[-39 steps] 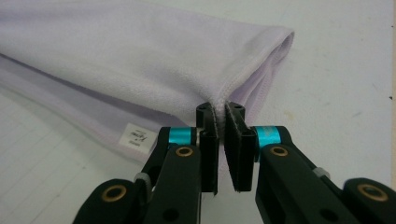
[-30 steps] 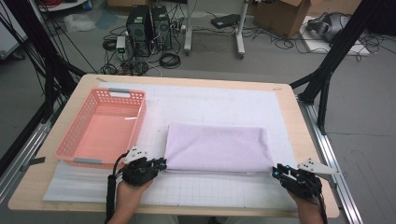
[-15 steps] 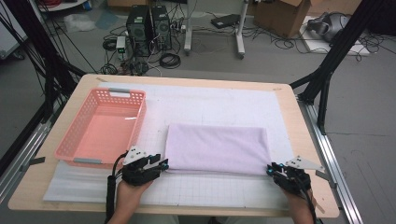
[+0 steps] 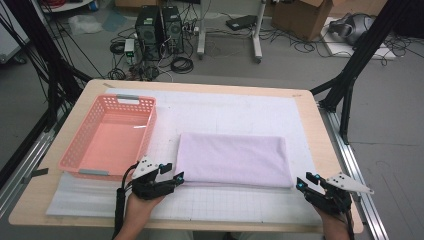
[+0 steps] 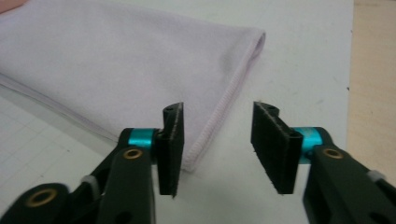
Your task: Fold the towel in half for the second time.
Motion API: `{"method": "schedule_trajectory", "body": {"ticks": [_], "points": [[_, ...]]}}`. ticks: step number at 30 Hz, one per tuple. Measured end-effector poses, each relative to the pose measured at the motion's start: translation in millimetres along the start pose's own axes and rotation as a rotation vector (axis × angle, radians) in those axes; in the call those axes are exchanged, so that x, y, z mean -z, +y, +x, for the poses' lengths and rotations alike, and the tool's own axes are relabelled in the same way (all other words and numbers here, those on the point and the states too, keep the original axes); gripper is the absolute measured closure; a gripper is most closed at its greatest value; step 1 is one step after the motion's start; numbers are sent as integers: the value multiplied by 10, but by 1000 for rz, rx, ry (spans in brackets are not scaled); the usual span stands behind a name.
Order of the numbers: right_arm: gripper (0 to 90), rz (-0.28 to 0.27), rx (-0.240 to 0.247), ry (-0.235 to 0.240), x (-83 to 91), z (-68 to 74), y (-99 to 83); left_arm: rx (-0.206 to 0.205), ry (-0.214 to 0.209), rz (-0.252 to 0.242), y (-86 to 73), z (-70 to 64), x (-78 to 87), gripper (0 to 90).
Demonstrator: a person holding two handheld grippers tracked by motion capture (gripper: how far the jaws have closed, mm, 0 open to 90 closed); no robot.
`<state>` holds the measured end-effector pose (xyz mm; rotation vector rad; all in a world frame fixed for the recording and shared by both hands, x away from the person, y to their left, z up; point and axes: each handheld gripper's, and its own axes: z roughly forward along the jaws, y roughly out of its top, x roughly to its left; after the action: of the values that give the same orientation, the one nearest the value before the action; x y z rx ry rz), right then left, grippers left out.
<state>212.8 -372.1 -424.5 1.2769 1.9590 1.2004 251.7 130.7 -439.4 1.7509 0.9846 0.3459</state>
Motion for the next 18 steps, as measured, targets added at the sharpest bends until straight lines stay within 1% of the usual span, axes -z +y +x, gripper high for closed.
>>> {"method": "schedule_trajectory", "body": {"ticks": [3, 5, 6, 7, 9, 10, 12, 13, 15, 18], "points": [[400, -29, 3, 9, 2, 19, 22, -12, -3, -4, -1, -22, 4, 380], [316, -28, 0, 7, -3, 30, 26, -17, -9, -8, 4, -43, 3, 352], [289, -29, -2, 1, -9, 33, 26, -20, -7, -20, 12, -65, 1, 323], [288, -30, -6, 5, -12, 33, 24, -28, -6, -29, 16, -77, 1, 300], [286, -25, 3, 12, -8, 27, 22, -40, -13, -41, 29, -95, 8, 274], [283, -24, 1, 13, -6, 32, 21, -36, -15, -48, 33, -102, 11, 262], [274, -24, 5, 15, -7, 35, 22, -40, -21, -45, 37, -106, 12, 239], [273, -25, 7, 16, -10, 37, 24, -41, -20, -32, 36, -110, 11, 235], [273, -22, 6, 24, -25, 47, 24, -46, -9, -24, 32, -111, 12, 197], [273, -11, 18, 32, -52, 54, 22, -44, -10, -28, 30, -108, 17, 190]]}}
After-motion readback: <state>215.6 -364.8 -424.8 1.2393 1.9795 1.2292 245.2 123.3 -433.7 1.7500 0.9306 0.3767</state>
